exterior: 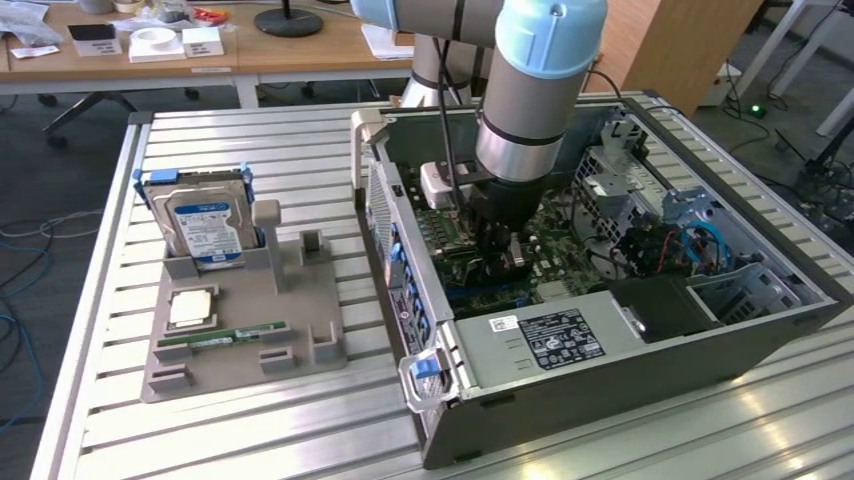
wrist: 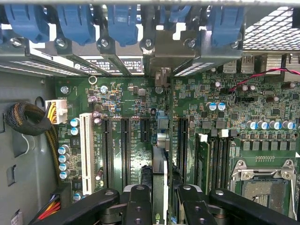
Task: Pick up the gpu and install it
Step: 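Insert the gpu into the slot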
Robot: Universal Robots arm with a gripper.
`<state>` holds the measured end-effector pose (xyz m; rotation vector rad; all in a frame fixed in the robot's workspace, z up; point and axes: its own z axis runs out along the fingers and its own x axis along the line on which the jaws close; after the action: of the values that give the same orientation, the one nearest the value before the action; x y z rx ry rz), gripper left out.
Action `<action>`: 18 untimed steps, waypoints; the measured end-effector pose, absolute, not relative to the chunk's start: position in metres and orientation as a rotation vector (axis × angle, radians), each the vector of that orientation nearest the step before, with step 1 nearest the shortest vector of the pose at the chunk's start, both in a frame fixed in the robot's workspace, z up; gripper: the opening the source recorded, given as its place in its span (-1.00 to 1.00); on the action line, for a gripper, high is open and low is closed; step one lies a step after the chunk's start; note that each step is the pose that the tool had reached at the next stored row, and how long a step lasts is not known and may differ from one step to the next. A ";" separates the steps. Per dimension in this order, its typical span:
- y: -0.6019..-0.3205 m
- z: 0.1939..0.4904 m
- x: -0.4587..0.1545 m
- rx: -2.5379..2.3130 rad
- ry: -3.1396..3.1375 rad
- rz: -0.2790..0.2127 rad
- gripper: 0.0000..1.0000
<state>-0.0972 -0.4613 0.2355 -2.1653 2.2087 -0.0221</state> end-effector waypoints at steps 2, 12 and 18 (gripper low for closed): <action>-0.461 0.235 -0.097 -2.165 2.209 -0.022 -0.47; -0.461 0.235 -0.097 -2.165 2.209 -0.022 -0.47; -0.461 0.235 -0.097 -2.165 2.209 -0.022 -0.22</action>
<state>-0.0975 -0.4613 0.2354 -2.1647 2.2091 -0.0220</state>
